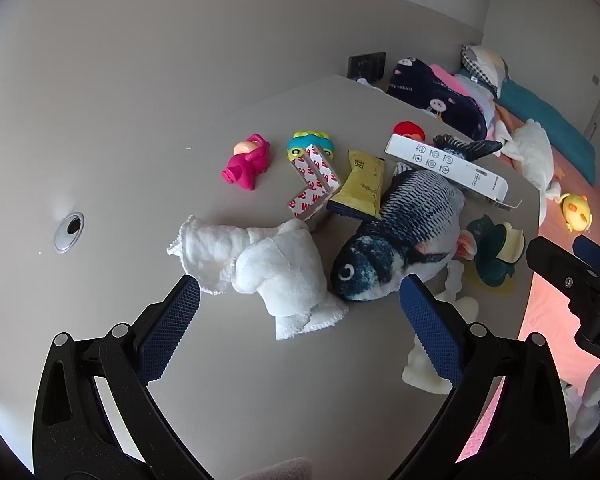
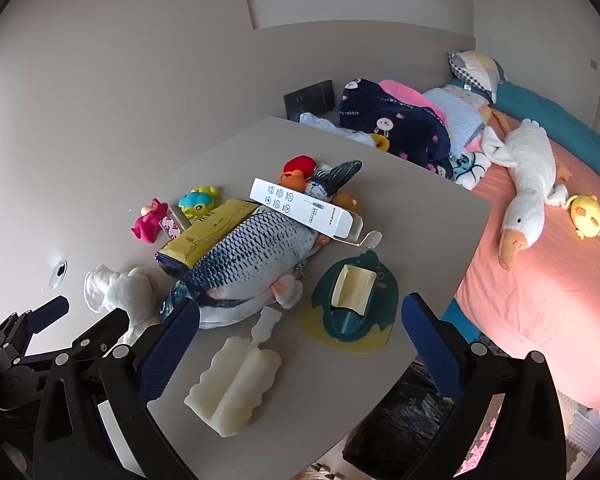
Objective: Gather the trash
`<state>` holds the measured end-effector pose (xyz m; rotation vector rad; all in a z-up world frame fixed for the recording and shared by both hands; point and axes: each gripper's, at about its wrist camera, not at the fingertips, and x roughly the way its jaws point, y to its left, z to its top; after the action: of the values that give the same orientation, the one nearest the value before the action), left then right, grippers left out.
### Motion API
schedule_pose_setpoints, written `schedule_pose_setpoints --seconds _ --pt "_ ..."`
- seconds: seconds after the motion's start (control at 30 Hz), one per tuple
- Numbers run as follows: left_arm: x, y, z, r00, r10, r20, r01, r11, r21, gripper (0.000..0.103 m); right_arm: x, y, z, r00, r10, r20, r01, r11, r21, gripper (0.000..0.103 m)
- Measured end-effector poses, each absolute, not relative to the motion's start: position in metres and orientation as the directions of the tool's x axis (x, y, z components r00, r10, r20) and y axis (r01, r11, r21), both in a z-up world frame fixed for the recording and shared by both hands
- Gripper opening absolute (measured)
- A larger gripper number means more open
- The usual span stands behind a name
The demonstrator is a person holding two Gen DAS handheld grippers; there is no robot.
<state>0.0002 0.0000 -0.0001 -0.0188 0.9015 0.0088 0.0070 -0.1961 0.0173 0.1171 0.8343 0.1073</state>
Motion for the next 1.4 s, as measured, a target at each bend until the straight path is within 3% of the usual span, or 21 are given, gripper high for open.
schedule_pose_setpoints --seconds 1.4 --pt "-0.0013 0.0043 0.0054 0.631 -0.005 -0.776 -0.018 1.000 -0.021 0.097 0.0068 -0.1964 0.0183 0.666 0.138 -0.733 -0.050 0.989 0.142 0.100"
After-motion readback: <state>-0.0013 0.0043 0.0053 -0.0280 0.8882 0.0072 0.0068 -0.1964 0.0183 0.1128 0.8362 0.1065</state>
